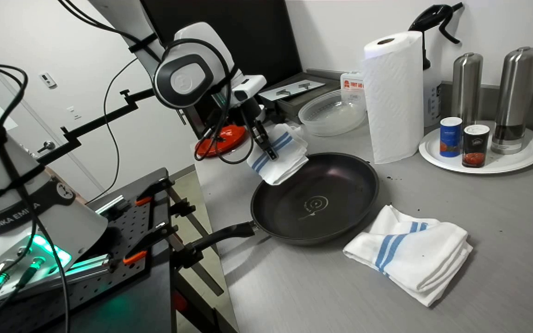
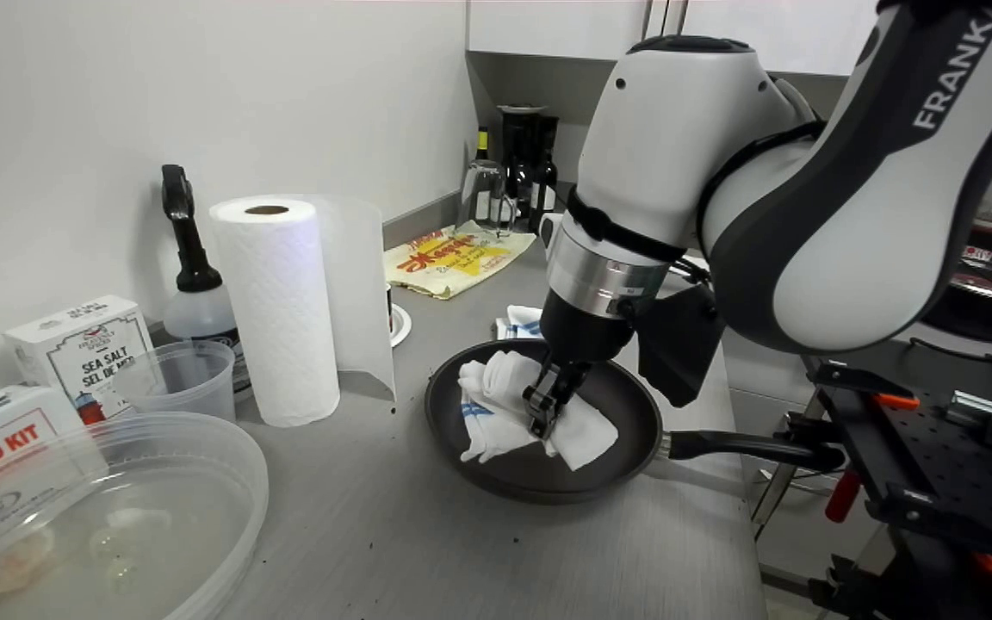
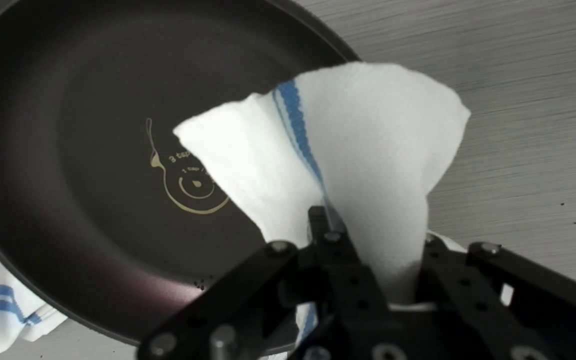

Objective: Pick up the towel and wide the frying pan

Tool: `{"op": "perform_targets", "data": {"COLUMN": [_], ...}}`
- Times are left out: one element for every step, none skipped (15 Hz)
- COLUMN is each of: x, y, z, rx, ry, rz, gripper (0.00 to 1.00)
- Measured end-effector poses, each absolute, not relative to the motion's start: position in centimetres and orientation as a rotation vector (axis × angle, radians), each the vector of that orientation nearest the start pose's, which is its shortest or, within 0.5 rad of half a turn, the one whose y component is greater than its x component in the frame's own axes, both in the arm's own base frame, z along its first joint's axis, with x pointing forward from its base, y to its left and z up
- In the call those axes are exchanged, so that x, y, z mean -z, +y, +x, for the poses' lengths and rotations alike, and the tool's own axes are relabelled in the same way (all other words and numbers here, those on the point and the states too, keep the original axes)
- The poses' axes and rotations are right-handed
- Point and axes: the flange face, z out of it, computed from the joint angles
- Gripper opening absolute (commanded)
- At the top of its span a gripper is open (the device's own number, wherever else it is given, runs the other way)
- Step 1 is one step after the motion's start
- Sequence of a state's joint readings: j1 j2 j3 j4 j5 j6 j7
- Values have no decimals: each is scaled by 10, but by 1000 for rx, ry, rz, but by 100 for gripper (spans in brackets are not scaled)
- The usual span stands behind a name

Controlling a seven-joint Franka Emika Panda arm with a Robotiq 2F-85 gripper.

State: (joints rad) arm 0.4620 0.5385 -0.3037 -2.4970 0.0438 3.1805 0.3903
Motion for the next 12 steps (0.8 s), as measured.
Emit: {"op": "perform_targets", "data": {"x": [-108, -108, -108, -108, -108, -108, -107, -106, -105, -103, -100, -98], "y": [53, 53, 53, 53, 53, 52, 52, 52, 51, 50, 49, 48], "z": [461, 461, 461, 461, 461, 461, 461, 461, 463, 465, 469, 474], "rx": [332, 332, 332, 331, 330, 329, 329, 328, 327, 325, 325, 323], "ry": [357, 357, 357, 362, 369, 378, 388, 401, 412, 425, 438, 449], "rz": [-3201, -3201, -3201, -3200, -3199, -3198, -3197, -3195, -3193, -3190, -3186, -3182], "gripper": [20, 5, 5, 5, 5, 5, 5, 5, 5, 5, 5, 5]}}
